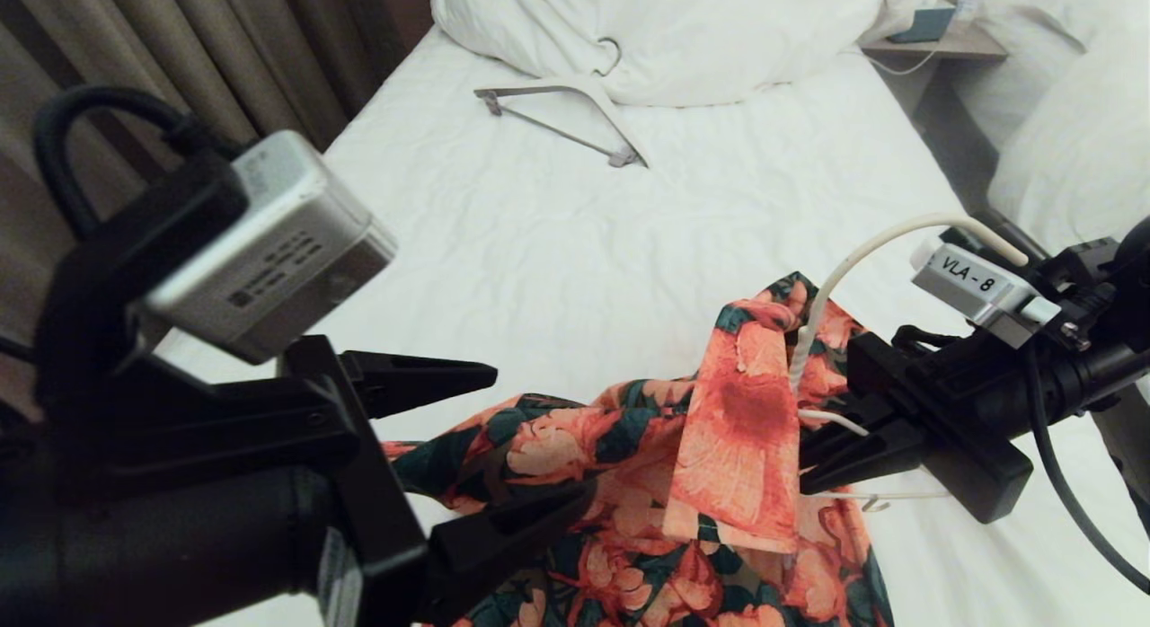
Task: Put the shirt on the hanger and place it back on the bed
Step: Hook the other side of the shirt onto the hanger
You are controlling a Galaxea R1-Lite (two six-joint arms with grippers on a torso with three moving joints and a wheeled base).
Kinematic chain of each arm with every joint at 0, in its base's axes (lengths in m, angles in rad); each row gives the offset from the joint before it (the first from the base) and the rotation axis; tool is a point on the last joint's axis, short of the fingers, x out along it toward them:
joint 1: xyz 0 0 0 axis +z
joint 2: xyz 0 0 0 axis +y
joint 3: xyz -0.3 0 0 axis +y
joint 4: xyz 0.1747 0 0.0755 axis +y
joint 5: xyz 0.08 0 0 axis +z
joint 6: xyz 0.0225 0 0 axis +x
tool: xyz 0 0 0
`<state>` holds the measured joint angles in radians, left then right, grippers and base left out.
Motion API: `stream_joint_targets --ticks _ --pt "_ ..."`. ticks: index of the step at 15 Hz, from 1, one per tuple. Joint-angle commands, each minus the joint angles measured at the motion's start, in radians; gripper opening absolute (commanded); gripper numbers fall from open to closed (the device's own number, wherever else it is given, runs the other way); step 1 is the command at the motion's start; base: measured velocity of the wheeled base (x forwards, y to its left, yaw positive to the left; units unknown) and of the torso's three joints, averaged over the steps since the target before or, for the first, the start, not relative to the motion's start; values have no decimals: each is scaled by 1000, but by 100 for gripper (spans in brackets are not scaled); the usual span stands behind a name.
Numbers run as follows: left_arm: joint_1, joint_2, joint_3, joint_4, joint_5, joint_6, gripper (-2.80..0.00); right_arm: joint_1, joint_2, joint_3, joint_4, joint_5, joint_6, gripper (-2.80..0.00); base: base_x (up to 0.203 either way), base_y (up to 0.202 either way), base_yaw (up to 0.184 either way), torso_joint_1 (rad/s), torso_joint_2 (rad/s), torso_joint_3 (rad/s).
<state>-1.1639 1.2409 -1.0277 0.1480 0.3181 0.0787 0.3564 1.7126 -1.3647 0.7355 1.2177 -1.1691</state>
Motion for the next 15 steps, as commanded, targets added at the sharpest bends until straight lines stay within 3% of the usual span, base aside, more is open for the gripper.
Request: stream_joint_targets --ticks 1,3,5,13,15 --pt "-2 100 -13 -61 -1 5 0 1 -5 3 4 7 -7 -280 0 0 0 0 0 0" --pt "2 140 -26 -109 -10 6 0 5 -5 10 4 10 -7 -280 0 0 0 0 0 0" --pt "3 150 -35 -108 -51 8 0 15 -5 16 2 10 -7 -280 0 0 0 0 0 0" --pt "3 220 -96 -110 -66 3 0 13 -28 23 4 13 -10 -280 0 0 0 0 0 0" --pt "3 220 -98 -110 -99 0 0 12 -34 26 3 13 -10 -280 0 0 0 0 0 0"
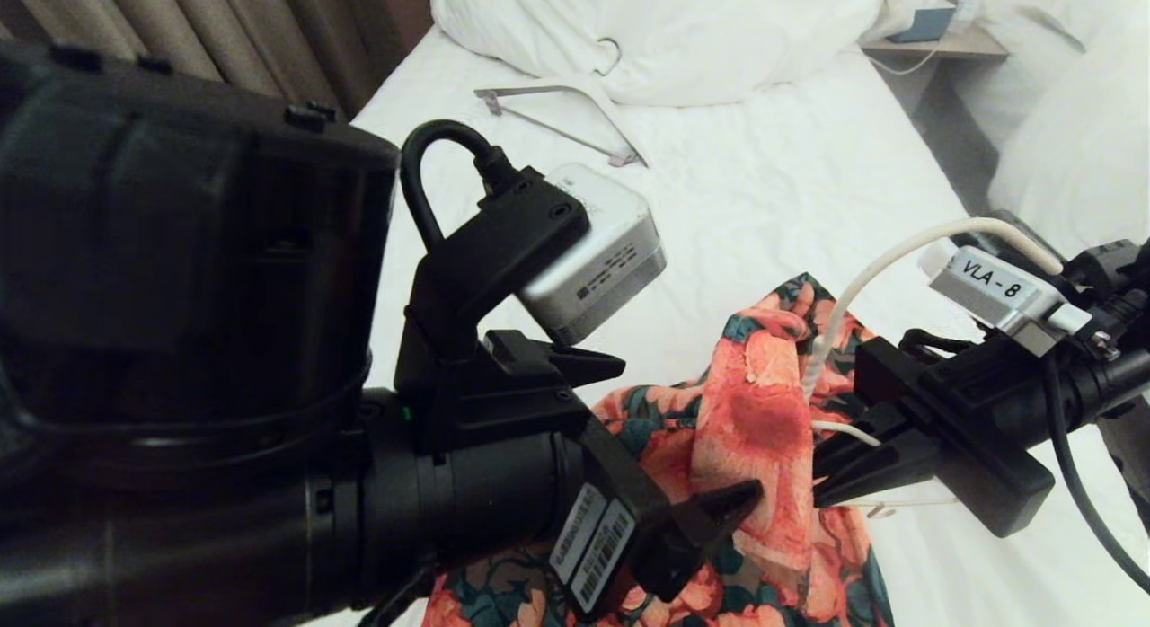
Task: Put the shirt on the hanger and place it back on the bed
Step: Hook the other side of the shirt onto the hanger
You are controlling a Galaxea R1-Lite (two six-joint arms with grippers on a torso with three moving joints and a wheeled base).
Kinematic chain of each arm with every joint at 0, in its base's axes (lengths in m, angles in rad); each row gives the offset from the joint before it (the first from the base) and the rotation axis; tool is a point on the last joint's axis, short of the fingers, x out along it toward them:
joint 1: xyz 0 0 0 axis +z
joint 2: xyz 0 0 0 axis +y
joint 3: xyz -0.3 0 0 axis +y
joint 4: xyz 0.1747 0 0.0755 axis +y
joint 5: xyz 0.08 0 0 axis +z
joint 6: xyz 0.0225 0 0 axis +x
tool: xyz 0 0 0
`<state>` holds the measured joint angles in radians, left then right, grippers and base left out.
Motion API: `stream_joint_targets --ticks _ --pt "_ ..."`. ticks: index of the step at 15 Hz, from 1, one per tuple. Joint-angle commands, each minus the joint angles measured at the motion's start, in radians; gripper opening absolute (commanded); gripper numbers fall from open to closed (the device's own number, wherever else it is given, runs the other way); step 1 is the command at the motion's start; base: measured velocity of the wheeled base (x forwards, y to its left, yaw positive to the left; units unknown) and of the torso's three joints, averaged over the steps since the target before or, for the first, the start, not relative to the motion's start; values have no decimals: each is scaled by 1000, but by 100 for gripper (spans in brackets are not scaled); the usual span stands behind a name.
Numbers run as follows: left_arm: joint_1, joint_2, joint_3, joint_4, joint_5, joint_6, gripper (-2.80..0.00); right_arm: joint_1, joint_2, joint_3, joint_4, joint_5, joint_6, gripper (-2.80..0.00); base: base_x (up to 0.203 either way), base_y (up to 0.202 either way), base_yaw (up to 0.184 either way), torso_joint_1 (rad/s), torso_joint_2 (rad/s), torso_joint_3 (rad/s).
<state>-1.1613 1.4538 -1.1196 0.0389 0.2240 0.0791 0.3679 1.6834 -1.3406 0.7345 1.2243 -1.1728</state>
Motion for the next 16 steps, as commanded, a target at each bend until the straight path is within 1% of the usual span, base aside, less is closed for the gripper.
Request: stream_joint_targets --ticks 1,4,10,11,15,16 --pt "0 11 -5 0 -6 -2 0 0 -7 1 3 8 -7 -280 0 0 0 0 0 0" --pt "0 22 -12 -2 -6 -27 0 -1 -17 1 3 14 -7 -280 0 0 0 0 0 0" --pt "0 32 -3 -2 -5 -28 0 -7 -19 1 3 17 -8 -280 0 0 0 0 0 0" --pt "0 36 -3 -2 -5 -27 -280 -11 -19 2 3 17 -8 -280 0 0 0 0 0 0" --pt "-1 43 -6 -4 -6 -27 -280 -27 -19 0 3 29 -8 -280 0 0 0 0 0 0" --pt "-1 46 -5 -19 -5 -27 -280 -29 -17 0 3 29 -8 -280 0 0 0 0 0 0"
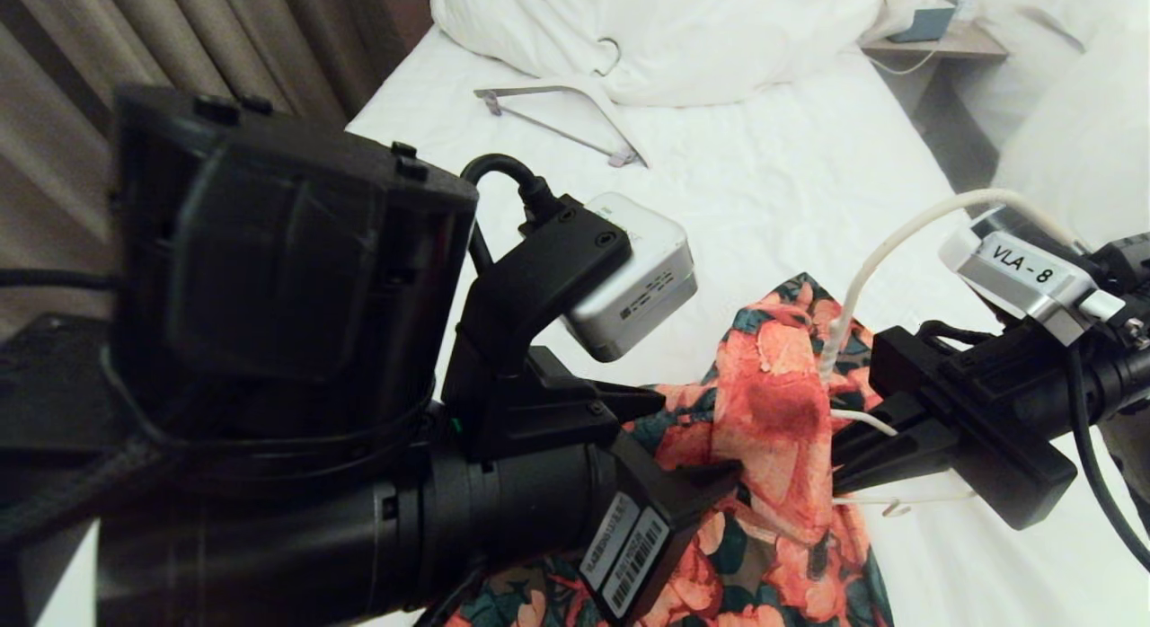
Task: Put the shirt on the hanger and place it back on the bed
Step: Hook the other side of the shirt onto the hanger
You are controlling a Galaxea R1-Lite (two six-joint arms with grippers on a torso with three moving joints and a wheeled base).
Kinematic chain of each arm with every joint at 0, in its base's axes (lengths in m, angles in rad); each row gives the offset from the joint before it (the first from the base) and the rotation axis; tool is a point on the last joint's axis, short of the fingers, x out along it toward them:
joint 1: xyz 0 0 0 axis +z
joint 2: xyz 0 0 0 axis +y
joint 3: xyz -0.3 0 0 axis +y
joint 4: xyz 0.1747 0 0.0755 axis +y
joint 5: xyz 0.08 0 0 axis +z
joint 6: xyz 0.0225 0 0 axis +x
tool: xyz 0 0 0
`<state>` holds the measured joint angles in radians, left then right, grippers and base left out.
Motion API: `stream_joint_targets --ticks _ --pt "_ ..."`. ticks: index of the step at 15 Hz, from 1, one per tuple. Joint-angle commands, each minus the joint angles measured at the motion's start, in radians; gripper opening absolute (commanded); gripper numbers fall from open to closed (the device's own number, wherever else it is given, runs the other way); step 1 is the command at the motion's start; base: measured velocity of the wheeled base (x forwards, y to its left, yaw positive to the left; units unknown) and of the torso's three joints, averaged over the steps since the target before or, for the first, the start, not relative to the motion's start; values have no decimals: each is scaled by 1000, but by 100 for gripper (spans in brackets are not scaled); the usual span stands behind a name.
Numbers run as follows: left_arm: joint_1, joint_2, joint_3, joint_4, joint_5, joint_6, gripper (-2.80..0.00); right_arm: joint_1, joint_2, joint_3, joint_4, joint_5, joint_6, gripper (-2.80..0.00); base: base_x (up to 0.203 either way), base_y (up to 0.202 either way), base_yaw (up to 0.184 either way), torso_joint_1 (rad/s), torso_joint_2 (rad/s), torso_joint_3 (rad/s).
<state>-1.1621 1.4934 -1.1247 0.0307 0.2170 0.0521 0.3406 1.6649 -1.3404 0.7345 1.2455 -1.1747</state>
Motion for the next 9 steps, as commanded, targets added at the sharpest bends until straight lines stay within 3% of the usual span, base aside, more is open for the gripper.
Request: stream_joint_targets --ticks 1,9 --pt "0 10 2 -31 3 1 -280 -2 1 -2 3 8 -6 -280 0 0 0 0 0 0" --pt "1 7 8 -51 7 2 -280 -48 -17 -6 4 5 -3 -280 0 0 0 0 0 0"
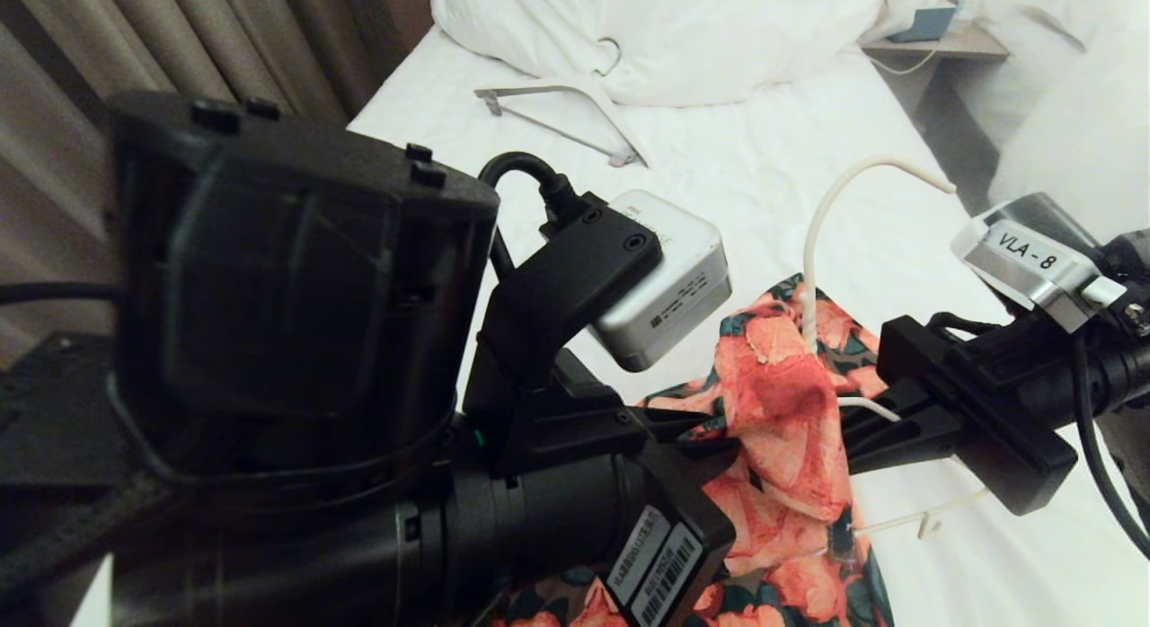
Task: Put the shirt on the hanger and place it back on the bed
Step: Hook the other side of the shirt onto the hanger
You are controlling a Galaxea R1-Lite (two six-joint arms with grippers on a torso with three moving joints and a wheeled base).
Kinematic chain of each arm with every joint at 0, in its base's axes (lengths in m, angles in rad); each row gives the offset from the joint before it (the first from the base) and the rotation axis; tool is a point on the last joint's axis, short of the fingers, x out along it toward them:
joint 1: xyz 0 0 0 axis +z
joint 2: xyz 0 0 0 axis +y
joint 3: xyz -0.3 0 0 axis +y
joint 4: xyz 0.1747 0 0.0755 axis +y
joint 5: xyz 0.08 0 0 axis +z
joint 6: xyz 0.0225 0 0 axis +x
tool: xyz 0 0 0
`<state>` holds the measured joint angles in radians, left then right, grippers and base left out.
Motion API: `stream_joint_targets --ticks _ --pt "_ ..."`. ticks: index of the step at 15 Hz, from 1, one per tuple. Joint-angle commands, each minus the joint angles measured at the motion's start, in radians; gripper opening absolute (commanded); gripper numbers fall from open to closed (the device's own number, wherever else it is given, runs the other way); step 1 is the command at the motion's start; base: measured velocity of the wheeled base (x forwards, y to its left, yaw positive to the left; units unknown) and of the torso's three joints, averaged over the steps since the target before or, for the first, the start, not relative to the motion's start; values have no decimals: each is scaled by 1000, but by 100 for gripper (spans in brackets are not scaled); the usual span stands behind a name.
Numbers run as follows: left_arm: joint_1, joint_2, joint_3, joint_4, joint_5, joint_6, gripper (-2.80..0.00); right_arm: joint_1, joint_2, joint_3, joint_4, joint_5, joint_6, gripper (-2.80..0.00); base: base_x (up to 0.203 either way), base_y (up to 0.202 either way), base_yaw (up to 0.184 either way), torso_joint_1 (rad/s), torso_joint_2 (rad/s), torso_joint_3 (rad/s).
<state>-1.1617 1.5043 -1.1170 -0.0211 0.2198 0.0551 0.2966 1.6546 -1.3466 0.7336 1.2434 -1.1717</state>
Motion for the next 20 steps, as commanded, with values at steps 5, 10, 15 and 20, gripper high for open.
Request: stream_joint_targets --ticks 5,10,15,20 --pt "-1 -10 -1 1 4 -1 -280 -10 -25 14 4 4 -9 0 0 0 0 0 0 0" --pt "-3 -15 -20 1 3 -1 -280 -69 -88 15 12 4 10 0 0 0 0 0 0 0" --pt "-1 -11 -40 1 4 -4 -280 -220 -234 61 32 2 266 0 0 0 0 0 0 0" --pt "0 -7 -58 0 39 -71 -280 -461 -287 76 29 2 505 0 0 0 0 0 0 0"
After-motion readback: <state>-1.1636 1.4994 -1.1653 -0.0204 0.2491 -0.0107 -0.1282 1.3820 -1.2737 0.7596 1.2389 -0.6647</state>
